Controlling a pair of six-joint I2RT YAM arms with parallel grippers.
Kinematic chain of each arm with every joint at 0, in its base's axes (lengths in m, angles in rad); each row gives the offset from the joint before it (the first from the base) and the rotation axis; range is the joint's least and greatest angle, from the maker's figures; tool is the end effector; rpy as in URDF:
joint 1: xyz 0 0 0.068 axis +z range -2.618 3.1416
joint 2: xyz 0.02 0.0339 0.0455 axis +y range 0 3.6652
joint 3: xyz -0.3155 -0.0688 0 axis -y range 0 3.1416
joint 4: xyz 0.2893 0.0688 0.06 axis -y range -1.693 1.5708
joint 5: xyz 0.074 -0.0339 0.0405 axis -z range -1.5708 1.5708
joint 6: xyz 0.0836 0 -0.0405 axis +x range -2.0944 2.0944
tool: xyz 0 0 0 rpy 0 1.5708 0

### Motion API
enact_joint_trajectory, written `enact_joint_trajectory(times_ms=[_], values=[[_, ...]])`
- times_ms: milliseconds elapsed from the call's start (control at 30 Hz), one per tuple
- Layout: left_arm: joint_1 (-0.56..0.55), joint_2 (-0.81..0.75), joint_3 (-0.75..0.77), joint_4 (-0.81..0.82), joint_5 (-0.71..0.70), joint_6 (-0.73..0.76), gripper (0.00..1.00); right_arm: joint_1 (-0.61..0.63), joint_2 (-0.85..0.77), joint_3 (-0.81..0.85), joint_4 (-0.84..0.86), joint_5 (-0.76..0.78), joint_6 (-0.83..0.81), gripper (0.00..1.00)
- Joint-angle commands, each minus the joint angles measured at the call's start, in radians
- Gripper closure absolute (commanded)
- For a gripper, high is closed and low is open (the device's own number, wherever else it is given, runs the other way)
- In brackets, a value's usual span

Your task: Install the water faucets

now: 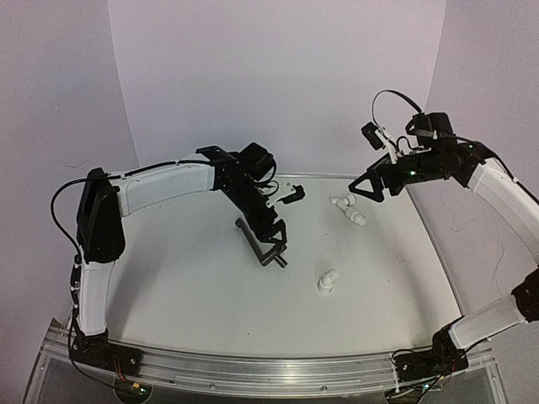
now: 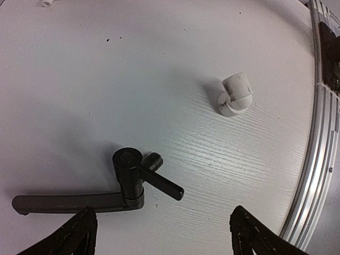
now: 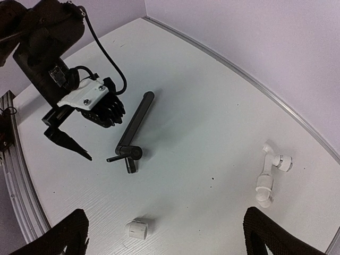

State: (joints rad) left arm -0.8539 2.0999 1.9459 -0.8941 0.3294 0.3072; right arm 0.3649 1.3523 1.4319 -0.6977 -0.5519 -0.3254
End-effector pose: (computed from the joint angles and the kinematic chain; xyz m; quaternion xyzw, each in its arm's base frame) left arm 0.3415 -0.4330 0.2681 0.5581 0.7736 -0.2213 0.2027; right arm 0.3146 0.1671 0.4202 -0.4069 0.7624 0.2508 0.4363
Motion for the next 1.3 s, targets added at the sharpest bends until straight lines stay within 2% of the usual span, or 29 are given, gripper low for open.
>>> enact_joint_trajectory(times_ms=[0,100,167,267,400,500,633,700,767,900,1000,1133,1267], values=[[0.057,0.003,0.103,-0.068,0.152,-0.023,0.15,0.002,0.015,0.007,0.003,-0.031,-0.012,0.02],[0.049,-0.001,0.092,-0.046,0.095,-0.075,0.15,0.001,0.004,0.008,0.001,-0.024,-0.012,0.02],[0.025,-0.039,0.034,0.029,0.025,-0.137,0.17,0.002,-0.013,0.004,0.0,-0.016,-0.014,0.02],[-0.039,-0.107,-0.081,0.152,-0.111,-0.189,0.13,0.001,-0.033,-0.001,0.001,-0.019,-0.015,0.02],[-0.12,-0.106,-0.067,0.133,-0.274,-0.223,0.1,0.001,-0.059,-0.01,-0.005,-0.014,-0.021,0.02],[-0.132,-0.1,-0.043,0.073,-0.208,-0.189,0.09,0.002,-0.092,-0.026,-0.008,-0.016,-0.019,0.02],[-0.109,-0.166,-0.148,0.118,-0.114,-0.083,0.09,0.001,-0.138,-0.032,-0.037,-0.016,-0.003,0.02],[-0.075,-0.217,-0.222,0.18,-0.055,-0.084,0.09,0.001,-0.155,-0.028,-0.073,-0.024,0.003,0.02],[-0.051,-0.301,-0.359,0.283,-0.012,-0.063,0.09,0.001,-0.171,-0.03,-0.102,-0.03,-0.003,0.02],[-0.04,-0.374,-0.51,0.42,-0.025,-0.007,0.08,0.001,-0.213,-0.071,-0.108,-0.018,-0.018,0.02],[-0.021,-0.365,-0.574,0.497,-0.03,0.012,0.09,0.001,-0.232,-0.105,-0.104,-0.014,-0.018,0.02],[-0.016,-0.277,-0.596,0.538,-0.03,0.049,0.12,0.001,-0.262,-0.138,-0.1,0.022,-0.018,0.02],[0.02,-0.198,-0.593,0.587,0.058,0.079,0.17,0.001,-0.268,-0.146,-0.1,0.038,-0.015,0.02]])
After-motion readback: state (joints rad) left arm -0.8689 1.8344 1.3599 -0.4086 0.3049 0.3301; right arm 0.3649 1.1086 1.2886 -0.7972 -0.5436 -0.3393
